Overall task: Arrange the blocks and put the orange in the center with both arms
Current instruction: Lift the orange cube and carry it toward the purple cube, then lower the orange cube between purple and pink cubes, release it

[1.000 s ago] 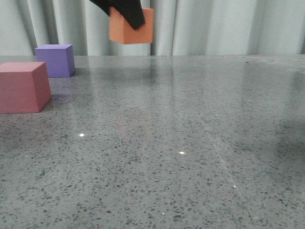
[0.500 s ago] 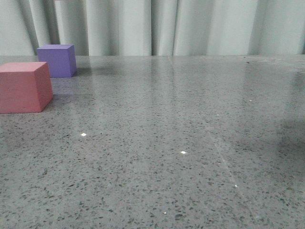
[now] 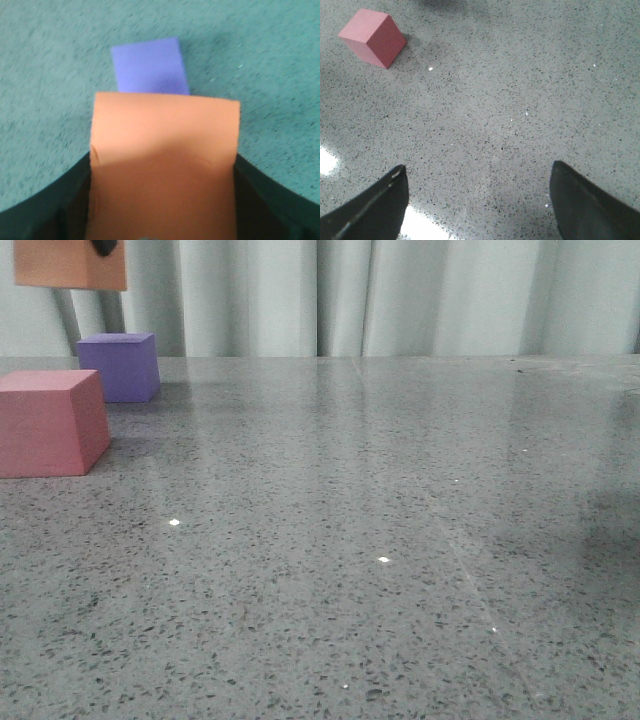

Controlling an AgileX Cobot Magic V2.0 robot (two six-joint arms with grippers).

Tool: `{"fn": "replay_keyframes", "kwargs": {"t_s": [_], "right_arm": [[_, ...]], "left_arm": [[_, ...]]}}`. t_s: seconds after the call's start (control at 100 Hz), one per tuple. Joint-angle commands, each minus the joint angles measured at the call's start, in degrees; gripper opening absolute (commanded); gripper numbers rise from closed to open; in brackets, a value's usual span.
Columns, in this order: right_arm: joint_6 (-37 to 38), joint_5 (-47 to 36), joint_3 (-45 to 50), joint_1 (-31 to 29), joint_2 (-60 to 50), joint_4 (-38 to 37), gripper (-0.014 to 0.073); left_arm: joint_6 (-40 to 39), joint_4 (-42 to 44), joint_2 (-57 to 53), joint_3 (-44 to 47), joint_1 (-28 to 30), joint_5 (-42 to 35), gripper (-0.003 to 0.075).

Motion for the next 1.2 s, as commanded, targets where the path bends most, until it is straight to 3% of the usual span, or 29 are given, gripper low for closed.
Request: {"fn": "replay_keyframes", "kwargs": {"t_s": [0.0,0.18,0.7,1.19], "right_arm": [[-0.55,-3.81,-1.41,-0.22,-0.55,1.04,0.0581],[-0.55,-3.76,-1.41,-0.22,-0.55,1.04,0.0581],[-0.55,-3.82,-1.41,-0.22,-0.55,1.04,0.0581],[-0.55,-3.82,-1.41,-0.22,-0.55,1.09,0.0581]], "left_arm": [[-3.94,2.01,-5.00,2.72,-0.03,-4.74,0.0169],[-11.11,4.12,-6.21,10.74,-0.03,-10.72,0.0169],[-14.75,2.13,-6.10,20.04,-0.03,-23.05,0.0169],[-15.22,0.99,-1.45,20.85,-0.03,-23.24,0.0169]]}}
